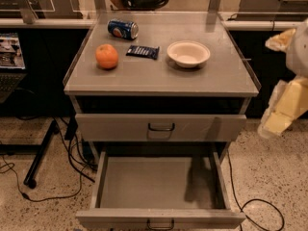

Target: Close middle drawer

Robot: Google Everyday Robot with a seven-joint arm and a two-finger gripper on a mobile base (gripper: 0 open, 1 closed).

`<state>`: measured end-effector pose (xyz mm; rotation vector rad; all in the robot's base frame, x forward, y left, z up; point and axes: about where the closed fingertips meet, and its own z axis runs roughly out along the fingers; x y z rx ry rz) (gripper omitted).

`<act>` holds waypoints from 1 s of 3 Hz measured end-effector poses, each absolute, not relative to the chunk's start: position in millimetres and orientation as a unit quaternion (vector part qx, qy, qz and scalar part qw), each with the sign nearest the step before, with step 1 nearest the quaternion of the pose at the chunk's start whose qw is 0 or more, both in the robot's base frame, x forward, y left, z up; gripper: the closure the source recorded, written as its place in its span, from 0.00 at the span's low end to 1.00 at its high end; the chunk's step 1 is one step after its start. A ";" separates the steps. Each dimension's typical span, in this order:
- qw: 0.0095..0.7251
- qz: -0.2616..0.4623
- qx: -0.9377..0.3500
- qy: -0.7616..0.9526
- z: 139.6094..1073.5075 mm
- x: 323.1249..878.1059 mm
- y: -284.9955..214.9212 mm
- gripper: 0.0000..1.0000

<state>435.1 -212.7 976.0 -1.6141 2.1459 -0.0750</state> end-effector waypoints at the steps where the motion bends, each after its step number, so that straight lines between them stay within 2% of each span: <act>1: 0.243 -0.007 -0.570 0.785 939.5 437.6 -217.8 0.00; 3: 0.278 0.054 -0.528 0.800 827.0 443.7 -221.3 0.00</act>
Offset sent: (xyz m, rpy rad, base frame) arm 0.0078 -0.0224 -0.1603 0.2576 -0.0114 -0.1152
